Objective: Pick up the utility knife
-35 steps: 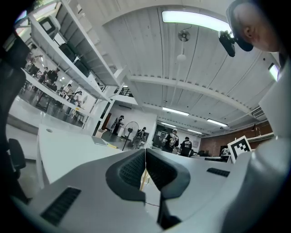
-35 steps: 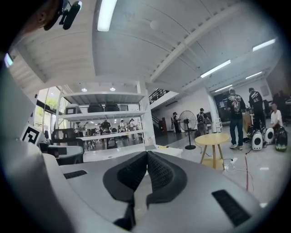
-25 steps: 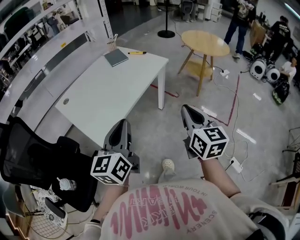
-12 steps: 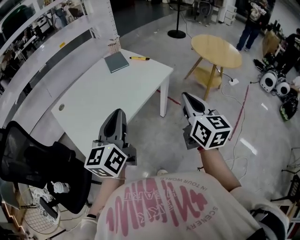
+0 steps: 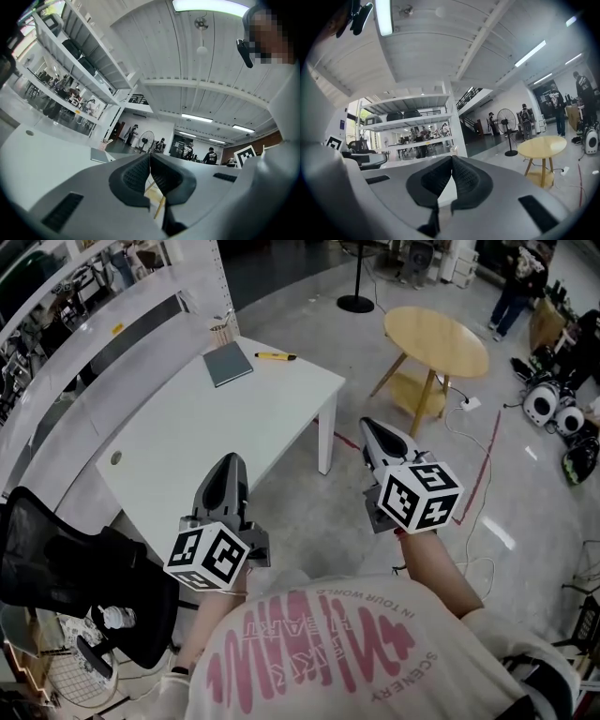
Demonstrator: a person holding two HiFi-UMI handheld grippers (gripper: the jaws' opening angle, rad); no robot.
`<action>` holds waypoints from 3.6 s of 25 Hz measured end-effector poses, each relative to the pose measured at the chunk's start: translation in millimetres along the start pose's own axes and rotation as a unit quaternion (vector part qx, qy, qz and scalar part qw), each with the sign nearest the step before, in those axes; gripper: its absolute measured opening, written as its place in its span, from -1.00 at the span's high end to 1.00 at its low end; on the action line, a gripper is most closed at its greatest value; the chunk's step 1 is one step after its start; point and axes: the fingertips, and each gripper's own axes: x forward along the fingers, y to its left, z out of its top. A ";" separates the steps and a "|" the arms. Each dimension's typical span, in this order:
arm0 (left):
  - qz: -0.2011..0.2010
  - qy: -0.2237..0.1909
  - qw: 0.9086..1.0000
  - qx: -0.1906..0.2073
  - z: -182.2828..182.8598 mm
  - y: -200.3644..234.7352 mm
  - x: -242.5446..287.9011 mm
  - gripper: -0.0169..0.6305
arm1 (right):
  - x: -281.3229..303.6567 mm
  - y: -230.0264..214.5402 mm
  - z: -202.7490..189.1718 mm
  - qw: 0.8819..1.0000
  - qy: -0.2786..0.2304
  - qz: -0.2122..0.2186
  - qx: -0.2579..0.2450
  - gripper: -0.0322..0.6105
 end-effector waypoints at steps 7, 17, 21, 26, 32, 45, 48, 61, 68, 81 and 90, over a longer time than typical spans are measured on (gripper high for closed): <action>0.015 0.031 0.999 -0.023 -27.4 27.3 17.4 0.87 | 23.8 -7.8 -32.2 0.999 0.037 -0.004 0.010 0.86; -0.003 0.049 0.998 -0.032 -28.2 68.6 110.6 0.87 | 107.1 -40.8 -31.7 0.998 0.056 -0.020 0.015 0.86; -0.008 0.047 0.998 -0.036 -7.2 95.7 163.2 0.87 | 164.7 -50.7 -17.8 0.998 0.060 -0.020 0.019 0.86; -0.016 0.036 0.998 -0.038 20.0 123.7 233.5 0.87 | 233.0 -66.9 5.5 0.998 0.052 -0.016 0.021 0.86; -0.030 0.032 0.998 -0.038 43.6 157.1 298.0 0.87 | 304.5 -77.7 30.2 0.999 0.031 -0.004 0.031 0.86; 0.032 0.063 0.995 -0.064 6.5 237.5 342.4 0.87 | 420.8 -77.2 -5.6 0.995 0.090 0.047 -0.020 0.86; 0.061 0.064 0.993 -0.076 4.3 249.1 349.6 0.87 | 441.7 -82.5 -10.6 0.992 0.106 0.070 -0.010 0.86; 0.224 0.015 0.971 -0.086 3.6 267.7 355.9 0.87 | 526.5 -118.8 -27.2 0.965 0.182 0.187 -0.021 0.86; 0.315 -0.022 0.943 -0.101 3.3 280.2 324.2 0.87 | 570.5 -121.6 -51.3 0.936 0.232 0.253 -0.078 0.86; 0.422 -0.063 0.899 -0.098 10.2 289.3 264.6 0.87 | 629.7 -137.6 -122.1 0.851 0.365 0.328 -0.187 0.86; 0.452 -0.073 0.883 -0.101 4.4 291.7 241.4 0.87 | 636.7 -136.4 -152.1 0.824 0.410 0.334 -0.205 0.76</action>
